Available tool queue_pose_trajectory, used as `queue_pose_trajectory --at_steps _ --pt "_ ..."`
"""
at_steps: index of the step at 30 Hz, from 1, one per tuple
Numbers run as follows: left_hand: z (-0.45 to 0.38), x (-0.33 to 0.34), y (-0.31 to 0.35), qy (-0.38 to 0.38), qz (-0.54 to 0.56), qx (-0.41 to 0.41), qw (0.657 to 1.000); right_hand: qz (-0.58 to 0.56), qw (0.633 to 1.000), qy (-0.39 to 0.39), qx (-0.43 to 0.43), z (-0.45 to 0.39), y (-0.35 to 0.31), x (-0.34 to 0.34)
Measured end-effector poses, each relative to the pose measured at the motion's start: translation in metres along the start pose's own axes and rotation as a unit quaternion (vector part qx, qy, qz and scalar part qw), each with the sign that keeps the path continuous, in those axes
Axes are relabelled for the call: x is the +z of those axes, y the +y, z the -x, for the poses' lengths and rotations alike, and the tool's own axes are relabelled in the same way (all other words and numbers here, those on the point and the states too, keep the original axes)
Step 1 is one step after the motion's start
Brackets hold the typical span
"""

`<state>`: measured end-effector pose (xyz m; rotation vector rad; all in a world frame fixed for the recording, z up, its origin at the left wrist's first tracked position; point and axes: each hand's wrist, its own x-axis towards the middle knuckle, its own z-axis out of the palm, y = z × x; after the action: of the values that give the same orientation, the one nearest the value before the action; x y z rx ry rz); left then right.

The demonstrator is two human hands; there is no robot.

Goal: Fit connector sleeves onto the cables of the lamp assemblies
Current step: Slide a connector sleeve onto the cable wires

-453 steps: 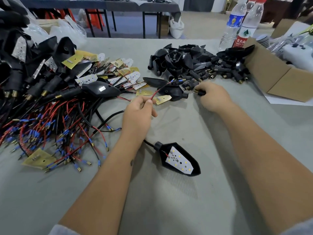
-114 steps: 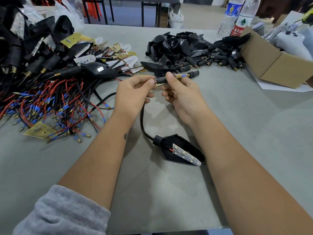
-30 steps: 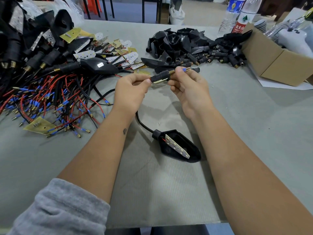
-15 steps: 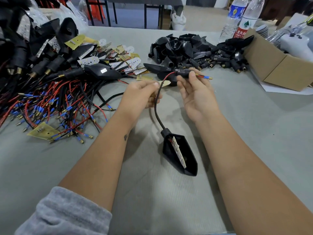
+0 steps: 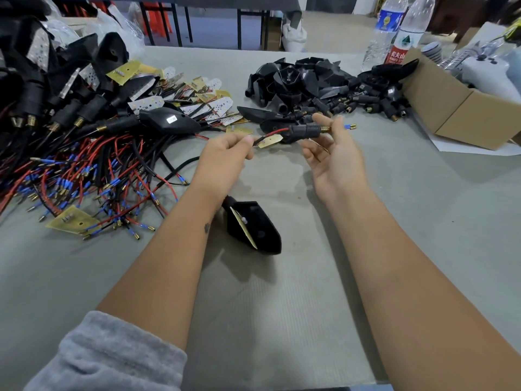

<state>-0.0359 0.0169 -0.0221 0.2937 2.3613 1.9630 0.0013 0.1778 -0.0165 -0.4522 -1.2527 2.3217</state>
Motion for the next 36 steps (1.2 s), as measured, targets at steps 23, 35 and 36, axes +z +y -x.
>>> queue_pose_trajectory --at_steps 23,35,36 --pt "0.003 -0.002 0.0 -0.034 0.008 0.039 0.999 0.019 0.995 -0.097 0.018 0.005 0.003 0.005" --pt "0.01 -0.006 0.008 -0.048 0.092 -0.001 0.995 0.131 0.984 -0.12 0.009 0.013 0.002 0.008" --pt "0.01 -0.006 0.008 -0.046 0.097 0.0 0.994 0.128 0.984 -0.126 0.01 0.014 0.002 0.008"
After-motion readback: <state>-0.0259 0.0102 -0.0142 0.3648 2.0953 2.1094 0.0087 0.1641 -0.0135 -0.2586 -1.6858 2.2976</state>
